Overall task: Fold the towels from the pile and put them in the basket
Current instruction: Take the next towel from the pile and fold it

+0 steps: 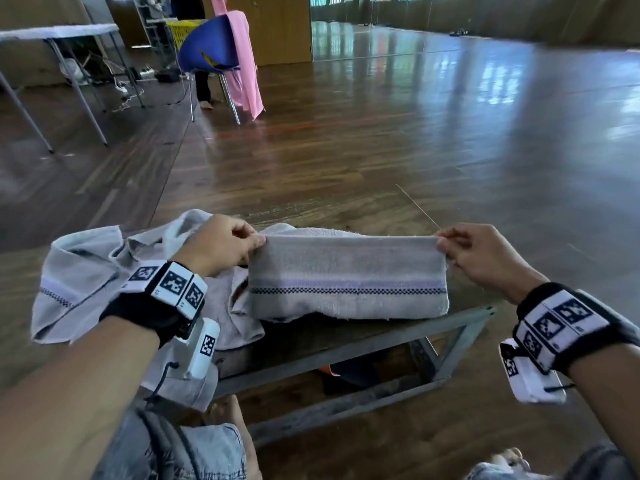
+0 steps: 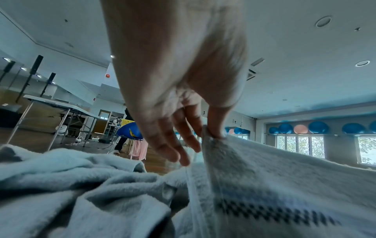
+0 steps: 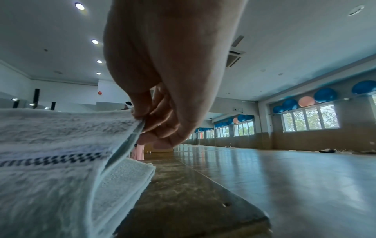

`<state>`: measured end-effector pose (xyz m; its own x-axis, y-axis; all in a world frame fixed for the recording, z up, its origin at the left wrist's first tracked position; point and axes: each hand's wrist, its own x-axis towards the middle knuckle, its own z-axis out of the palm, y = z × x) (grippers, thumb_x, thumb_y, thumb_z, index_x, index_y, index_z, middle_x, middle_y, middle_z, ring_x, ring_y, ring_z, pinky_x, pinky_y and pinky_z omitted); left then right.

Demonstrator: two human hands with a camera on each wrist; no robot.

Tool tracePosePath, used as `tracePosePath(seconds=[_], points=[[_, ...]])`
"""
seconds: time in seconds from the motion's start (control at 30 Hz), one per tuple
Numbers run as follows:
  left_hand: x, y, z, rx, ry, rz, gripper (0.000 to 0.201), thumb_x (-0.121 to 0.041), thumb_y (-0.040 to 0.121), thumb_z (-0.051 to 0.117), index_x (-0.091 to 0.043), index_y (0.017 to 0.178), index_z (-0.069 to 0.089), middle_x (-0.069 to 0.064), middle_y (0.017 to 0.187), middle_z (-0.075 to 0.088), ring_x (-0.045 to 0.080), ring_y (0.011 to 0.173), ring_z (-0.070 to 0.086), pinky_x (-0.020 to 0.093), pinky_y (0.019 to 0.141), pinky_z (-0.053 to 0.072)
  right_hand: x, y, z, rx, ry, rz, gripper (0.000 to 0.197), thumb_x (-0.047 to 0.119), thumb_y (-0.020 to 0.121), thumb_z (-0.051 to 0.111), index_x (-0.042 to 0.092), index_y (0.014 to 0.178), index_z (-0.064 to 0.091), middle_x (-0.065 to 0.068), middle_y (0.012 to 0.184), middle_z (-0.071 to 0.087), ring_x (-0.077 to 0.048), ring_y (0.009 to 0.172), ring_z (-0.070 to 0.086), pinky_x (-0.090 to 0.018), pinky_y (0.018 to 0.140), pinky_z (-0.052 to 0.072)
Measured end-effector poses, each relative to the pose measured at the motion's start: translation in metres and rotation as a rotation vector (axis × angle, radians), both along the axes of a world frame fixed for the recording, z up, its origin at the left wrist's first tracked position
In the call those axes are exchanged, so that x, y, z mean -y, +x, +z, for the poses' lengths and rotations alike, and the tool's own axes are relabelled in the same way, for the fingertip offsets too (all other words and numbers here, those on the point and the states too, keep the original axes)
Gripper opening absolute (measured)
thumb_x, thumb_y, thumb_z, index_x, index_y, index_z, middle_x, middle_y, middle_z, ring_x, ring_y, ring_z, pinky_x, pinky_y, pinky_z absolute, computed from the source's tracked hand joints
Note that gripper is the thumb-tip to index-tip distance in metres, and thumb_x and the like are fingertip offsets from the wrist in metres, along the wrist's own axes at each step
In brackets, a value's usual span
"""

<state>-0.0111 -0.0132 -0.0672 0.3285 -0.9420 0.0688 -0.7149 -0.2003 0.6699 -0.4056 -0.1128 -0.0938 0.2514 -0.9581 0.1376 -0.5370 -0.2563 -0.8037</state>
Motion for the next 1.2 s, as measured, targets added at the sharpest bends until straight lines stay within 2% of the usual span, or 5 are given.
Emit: tracePosePath(seconds=[0.17,0.4,0.6,0.93,1.2], points=[[0.025,0.006,-0.022,-0.063,-0.089,0.059,0.016,-0.025,0.088,0.075,-0.020,0.075,0.068,-0.012,0.045,0.061,0.002,0.041,0.059,0.017,0.039,0.048,0.046,0.022,-0.026,-0.140,-0.036,-0.060,0.012,0.015,0.094,0.068,0.024,0.086,0.071,0.006,0.081,0.071,-0.009,0.073,0.063,-0.025,0.072,0.045],[0.037,0.017,-0.031,-0.047,0.032,-0.044,0.019,-0.026,0.088,0.074,-0.021,0.070,0.069,-0.001,0.089,0.072,0.014,0.082,0.067,0.025,0.069,0.054,0.058,0.036,-0.037,-0.237,0.151,0.023,0.005,0.012,0.093,0.070,0.010,0.089,0.071,-0.002,0.079,0.065,-0.015,0.064,0.053,-0.021,0.056,0.043],[0.034,0.017,-0.033,-0.028,0.010,-0.047,0.015,-0.028,0.087,0.075,-0.025,0.074,0.071,-0.012,0.066,0.067,0.002,0.057,0.059,0.016,0.053,0.043,0.056,0.042,-0.037,-0.261,0.126,0.028,0.006,0.012,0.091,0.073,0.006,0.094,0.073,-0.009,0.092,0.073,-0.023,0.087,0.066,-0.036,0.088,0.051],[0.028,0.006,-0.011,0.032,-0.154,-0.038,0.009,-0.021,0.087,0.074,-0.018,0.079,0.076,-0.007,0.061,0.067,-0.001,0.048,0.056,0.009,0.048,0.042,0.046,0.040,-0.006,-0.304,-0.017,-0.054,0.002,0.020,0.088,0.076,0.020,0.087,0.078,0.004,0.084,0.073,-0.020,0.089,0.068,-0.029,0.082,0.048],[0.001,0.005,0.051,0.153,-0.843,0.060,0.016,-0.020,0.093,0.067,-0.007,0.102,0.072,0.004,0.103,0.070,0.016,0.089,0.065,0.024,0.075,0.053,0.020,0.054,0.068,0.457,-0.484,-0.108,0.006,0.026,0.089,0.075,0.031,0.091,0.075,-0.004,0.098,0.072,-0.020,0.078,0.077,-0.040,0.060,0.064]])
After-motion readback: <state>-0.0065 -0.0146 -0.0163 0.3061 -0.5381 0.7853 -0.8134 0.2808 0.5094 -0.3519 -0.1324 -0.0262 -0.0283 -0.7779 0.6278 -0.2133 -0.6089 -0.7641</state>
